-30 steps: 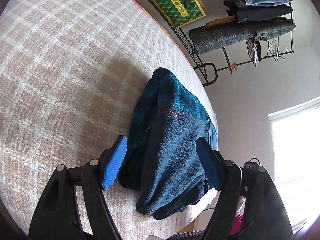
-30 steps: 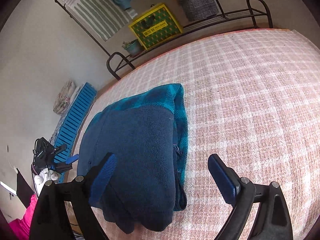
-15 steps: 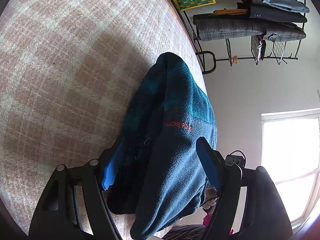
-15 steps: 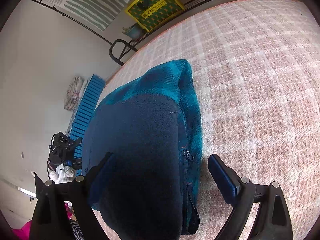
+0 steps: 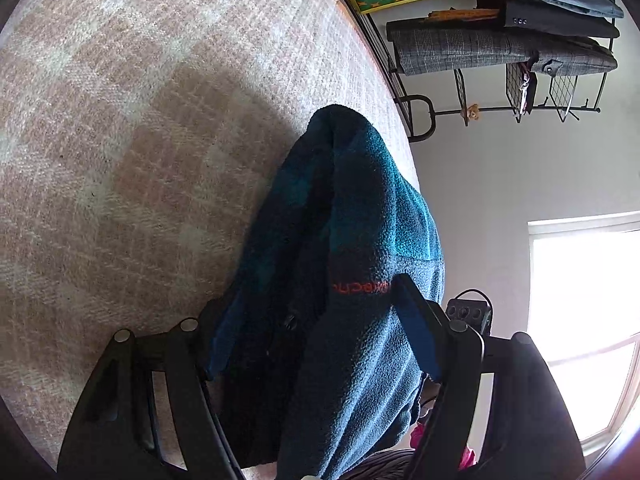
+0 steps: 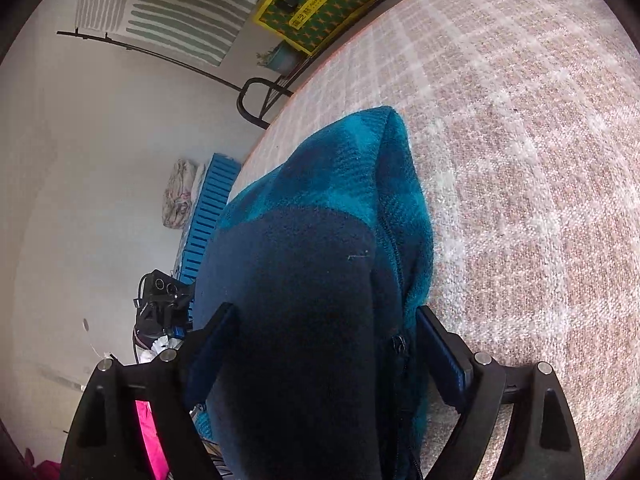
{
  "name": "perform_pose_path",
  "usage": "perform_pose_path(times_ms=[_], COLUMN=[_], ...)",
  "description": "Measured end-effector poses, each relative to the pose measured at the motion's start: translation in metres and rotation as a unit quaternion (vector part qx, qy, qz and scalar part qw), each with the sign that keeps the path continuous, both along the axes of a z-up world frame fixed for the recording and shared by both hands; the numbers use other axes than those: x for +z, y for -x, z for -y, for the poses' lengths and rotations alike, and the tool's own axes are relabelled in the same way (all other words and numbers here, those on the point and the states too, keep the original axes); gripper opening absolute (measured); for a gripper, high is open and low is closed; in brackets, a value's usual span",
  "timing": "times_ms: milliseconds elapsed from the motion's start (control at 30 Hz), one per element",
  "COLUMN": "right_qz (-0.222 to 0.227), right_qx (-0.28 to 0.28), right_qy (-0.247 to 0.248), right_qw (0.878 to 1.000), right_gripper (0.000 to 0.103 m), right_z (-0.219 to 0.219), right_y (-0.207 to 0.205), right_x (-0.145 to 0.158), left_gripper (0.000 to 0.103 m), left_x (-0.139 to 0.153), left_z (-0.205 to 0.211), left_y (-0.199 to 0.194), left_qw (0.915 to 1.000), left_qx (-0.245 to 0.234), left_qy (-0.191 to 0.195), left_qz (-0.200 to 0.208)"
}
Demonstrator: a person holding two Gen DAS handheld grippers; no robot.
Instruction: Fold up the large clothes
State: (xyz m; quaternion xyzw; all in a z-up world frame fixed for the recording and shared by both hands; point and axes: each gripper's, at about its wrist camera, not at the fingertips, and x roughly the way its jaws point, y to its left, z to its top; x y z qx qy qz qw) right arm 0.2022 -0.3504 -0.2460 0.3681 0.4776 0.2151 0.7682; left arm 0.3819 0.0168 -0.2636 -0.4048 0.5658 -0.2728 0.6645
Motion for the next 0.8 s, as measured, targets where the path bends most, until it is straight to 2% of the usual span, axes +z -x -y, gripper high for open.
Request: perform_pose_path(times_ms=[133,200,333,467,567,600,633,700,800], right_qz=[-0.001,-0.001,-0.001,-0.002,-0.003,-0.002,-0.001,-0.009,-0.008], right_qx=[0.005,0.005,0.005,0.003,0.002,0.002,0.003,0.006,0.008], right_qy=[0.004,0.002,0.002,-0.003,-0.004,-0.006,-0.007,-0.011,-0.003], right_qw=[1.000,1.000,1.000,1.000,1.000,1.000,1.000,1.000,1.000], right_gripper=[0.082,0.082,0.085,0.087,0.088,0.087,0.086,0.069,0.057], right_z=[-0.001,0.000,0.002,0.000,-0.001,-0.002,-0.004,-0.008,-0.013], right_y=[-0.002,0.000,0.001,-0.003,-0.003,-0.003,-0.004,-0.006,-0.007], right_x=[0.000,-0.001,-0.002,-0.002,-0.001,-0.001,-0.001,-0.002,0.003], left_gripper=[0.068,0.077,0.078,0.078,0.074,0.069,0.066,0.057,0.047], left_x=[0.008,0.009,0.004,-0.006,-0.004,-0.004,-0.005,-0.002,0.018], left_z=[0.001,0.001,0.002,0.006,0.015,0.016,0.017,0.020,0.030], left_y=[0.001,0.000,-0.002,-0.003,-0.005,-0.005,-0.005,-0.003,0.003], left_qw=[0.9993,0.9984,0.9993,1.0000,0.9998,0.9998,0.9998,0.9995,0.9945], left_qx=[-0.006,-0.005,0.001,0.003,-0.003,-0.003,-0.002,0.004,-0.008], left_qy=[-0.035,-0.054,-0.036,0.006,-0.002,-0.005,-0.008,-0.023,-0.084], left_qz=[0.016,0.018,0.010,0.004,0.019,0.021,0.019,0.023,0.062])
